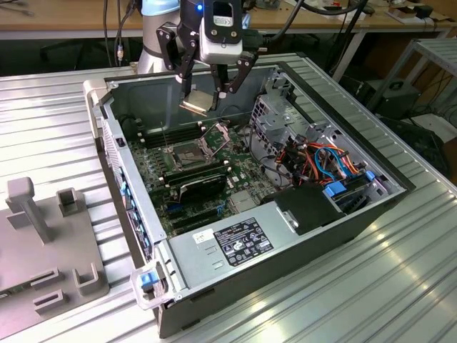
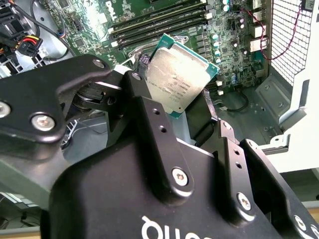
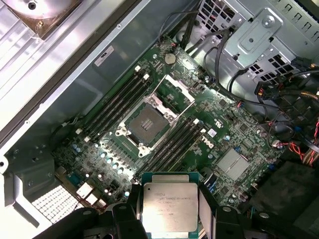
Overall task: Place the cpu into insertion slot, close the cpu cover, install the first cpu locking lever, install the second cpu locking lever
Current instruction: 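Place the cpu into insertion slot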
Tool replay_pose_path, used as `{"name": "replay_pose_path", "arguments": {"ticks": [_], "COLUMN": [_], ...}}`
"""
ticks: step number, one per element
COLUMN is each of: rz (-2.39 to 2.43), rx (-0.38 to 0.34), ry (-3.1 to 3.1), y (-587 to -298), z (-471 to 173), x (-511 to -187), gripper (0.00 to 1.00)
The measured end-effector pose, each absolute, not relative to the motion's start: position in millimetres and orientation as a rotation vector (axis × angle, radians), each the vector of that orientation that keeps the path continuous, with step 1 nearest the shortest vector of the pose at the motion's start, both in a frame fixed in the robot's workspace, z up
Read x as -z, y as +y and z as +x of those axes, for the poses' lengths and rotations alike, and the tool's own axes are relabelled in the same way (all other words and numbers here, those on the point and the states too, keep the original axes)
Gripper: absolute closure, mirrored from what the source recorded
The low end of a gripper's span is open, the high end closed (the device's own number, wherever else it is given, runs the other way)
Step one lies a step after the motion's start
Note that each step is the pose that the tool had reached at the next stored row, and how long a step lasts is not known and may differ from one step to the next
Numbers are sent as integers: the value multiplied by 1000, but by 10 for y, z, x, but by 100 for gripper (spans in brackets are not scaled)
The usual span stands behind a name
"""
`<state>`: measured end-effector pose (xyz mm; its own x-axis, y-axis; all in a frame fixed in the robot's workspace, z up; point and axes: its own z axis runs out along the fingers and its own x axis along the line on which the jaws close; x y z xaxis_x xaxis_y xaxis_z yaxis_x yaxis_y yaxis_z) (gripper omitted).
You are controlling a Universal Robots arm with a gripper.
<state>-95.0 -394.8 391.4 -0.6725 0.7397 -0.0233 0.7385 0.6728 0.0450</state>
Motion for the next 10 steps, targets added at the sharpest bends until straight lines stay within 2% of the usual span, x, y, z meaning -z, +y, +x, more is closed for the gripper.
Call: {"name": "replay_pose_path", "arguments": {"ticks": [10], "rz": [1350], "rx": [-47], "ry": [2791], "y": [-3948], "z": [-950], "x": [-3913], "gripper": [45]}}
